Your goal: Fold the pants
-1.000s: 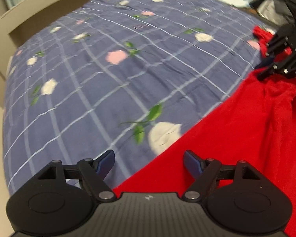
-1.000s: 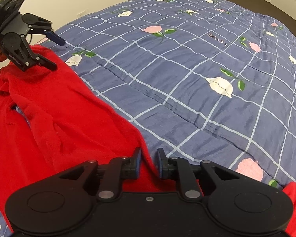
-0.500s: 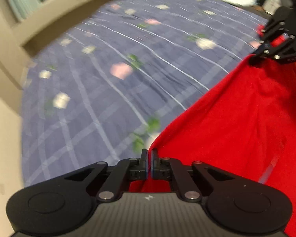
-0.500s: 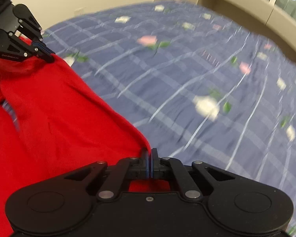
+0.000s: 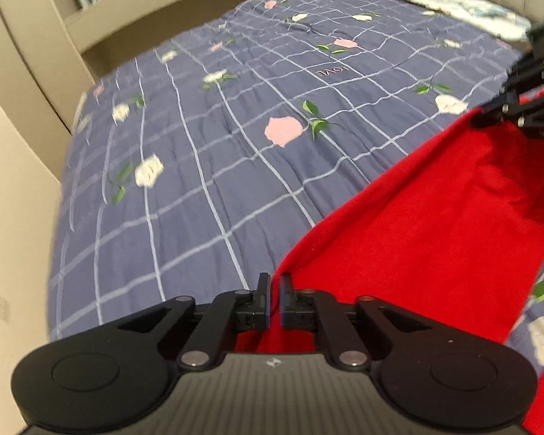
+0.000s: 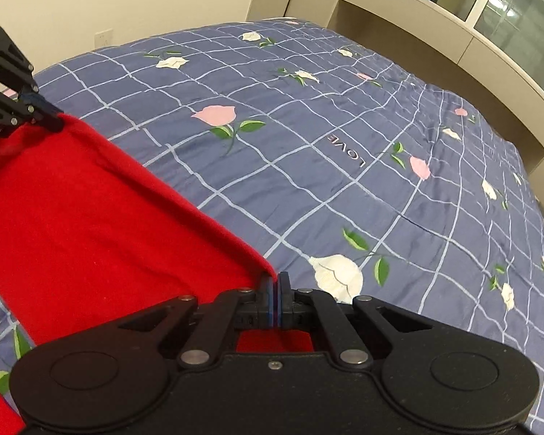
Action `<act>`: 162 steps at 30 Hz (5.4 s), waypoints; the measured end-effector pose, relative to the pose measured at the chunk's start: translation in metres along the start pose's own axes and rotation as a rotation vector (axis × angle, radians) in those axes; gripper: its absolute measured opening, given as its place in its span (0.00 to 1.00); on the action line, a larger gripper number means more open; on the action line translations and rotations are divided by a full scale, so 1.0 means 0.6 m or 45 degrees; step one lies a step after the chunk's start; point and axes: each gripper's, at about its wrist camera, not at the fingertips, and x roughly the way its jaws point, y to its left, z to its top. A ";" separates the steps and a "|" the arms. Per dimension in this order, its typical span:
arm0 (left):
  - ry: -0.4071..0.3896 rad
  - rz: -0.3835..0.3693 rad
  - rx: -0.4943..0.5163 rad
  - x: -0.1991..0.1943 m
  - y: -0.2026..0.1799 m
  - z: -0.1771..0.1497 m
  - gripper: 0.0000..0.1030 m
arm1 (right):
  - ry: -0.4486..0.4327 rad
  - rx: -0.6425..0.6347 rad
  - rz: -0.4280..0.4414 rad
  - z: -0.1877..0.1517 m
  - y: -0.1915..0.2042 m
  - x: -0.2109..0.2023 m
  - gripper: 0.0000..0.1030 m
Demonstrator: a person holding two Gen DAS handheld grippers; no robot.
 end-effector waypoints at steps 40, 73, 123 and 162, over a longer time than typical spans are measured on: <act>0.143 0.109 -0.141 -0.102 0.170 -0.143 0.01 | -0.052 0.013 0.196 0.057 0.065 0.022 0.00; -0.285 0.424 -0.226 -0.403 -0.163 -0.448 0.01 | -0.292 -0.040 0.004 -0.272 0.287 -0.376 0.00; -0.374 -0.173 -0.178 -0.321 -0.423 -0.266 1.00 | -0.227 0.416 -0.127 -0.397 0.090 -0.395 0.99; -0.410 -0.182 0.305 -0.263 -0.645 -0.112 0.00 | -0.237 0.787 -0.272 -0.343 -0.137 -0.369 0.01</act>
